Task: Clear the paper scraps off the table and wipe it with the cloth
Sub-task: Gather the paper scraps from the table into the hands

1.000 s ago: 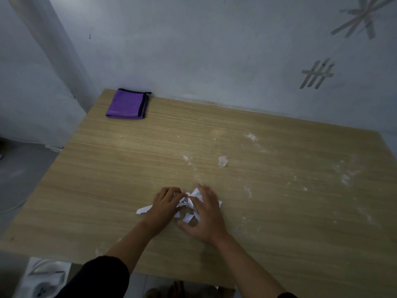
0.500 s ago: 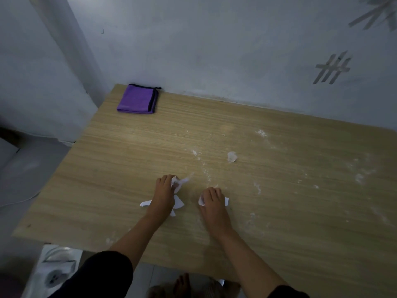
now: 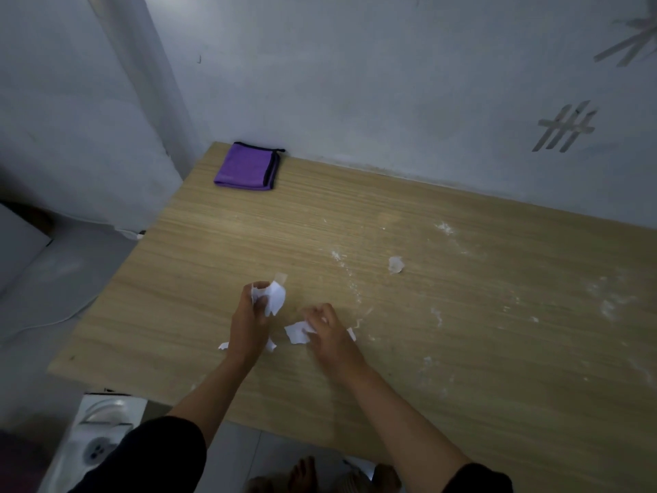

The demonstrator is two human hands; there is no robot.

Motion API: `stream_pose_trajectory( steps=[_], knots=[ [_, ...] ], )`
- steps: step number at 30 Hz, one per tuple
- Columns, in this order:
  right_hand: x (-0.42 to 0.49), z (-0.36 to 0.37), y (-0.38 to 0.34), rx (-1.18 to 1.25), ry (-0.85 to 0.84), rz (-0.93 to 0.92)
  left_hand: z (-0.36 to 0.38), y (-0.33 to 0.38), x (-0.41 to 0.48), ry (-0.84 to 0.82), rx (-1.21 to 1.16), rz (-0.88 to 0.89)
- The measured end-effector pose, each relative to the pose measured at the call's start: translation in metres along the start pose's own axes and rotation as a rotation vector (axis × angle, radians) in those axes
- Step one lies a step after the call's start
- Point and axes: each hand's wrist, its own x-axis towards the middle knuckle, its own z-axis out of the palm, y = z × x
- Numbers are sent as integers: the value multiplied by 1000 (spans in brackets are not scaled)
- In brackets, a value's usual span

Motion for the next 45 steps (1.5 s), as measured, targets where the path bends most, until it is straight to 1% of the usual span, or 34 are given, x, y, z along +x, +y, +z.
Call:
stream_pose_trajectory(
  steps=[2,3,5,7,9,10,12,13,14,15,17,19,21,25,32,36,40,45],
  knots=[
    [3,8,-3,-85,-62,-11,-5,-3,0,9,-2,-18],
    [3,10,-5,-128,-56,-20,-7,-4,0,7,-5,-27],
    [2,17,-5,-259,38,-105,-11,-6,2,5,-16,-51],
    [-2,21,-4,-371,100,-143,-13,-4,2,-3,-26,-62],
    [-3,26,-1,-420,139,-170,-14,-1,2,-2,-29,-66],
    [-3,26,-1,-400,112,-154,-14,0,2,-5,-28,-68],
    [2,20,-2,-305,70,-55,-13,3,1,-11,-29,-69],
    [4,13,-4,-191,59,24,-12,5,0,-13,-29,-66],
    [5,5,-8,-34,101,117,-11,7,-1,-13,-34,-66],
    [6,-4,-11,113,179,213,-10,9,-2,-12,-44,-68],
    [7,-22,-13,352,318,412,-7,14,-3,-19,-66,-66],
    [9,-34,-5,435,396,527,-4,20,-2,-32,-81,-55],
    [9,-44,2,481,417,596,0,29,0,-36,-96,-49],
    [5,-58,2,598,486,674,12,47,4,-28,-139,-29],
    [-11,-84,7,791,644,756,41,72,-4,-99,-204,-45],
    [-31,-107,16,887,726,793,68,87,-18,-167,-228,-65],
    [-61,-137,27,992,826,798,101,108,-40,-256,-226,-43],
    [-111,-169,48,1020,923,817,145,136,-80,-344,-224,10]
  ],
)
